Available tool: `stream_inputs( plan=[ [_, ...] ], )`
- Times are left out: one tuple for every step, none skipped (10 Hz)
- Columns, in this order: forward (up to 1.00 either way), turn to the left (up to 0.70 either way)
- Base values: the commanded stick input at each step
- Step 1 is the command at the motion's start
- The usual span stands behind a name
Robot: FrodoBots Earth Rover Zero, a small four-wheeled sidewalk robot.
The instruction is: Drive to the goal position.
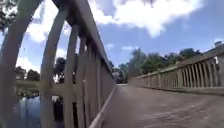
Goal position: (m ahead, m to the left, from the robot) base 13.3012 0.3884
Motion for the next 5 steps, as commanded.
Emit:
stream_inputs(
  plan=[
    [1.0,-0.4],
    [1.0,-0.4],
    [1.0,-0.4],
    [1.0,-0.4],
    [1.0,-0.4]
  ],
)
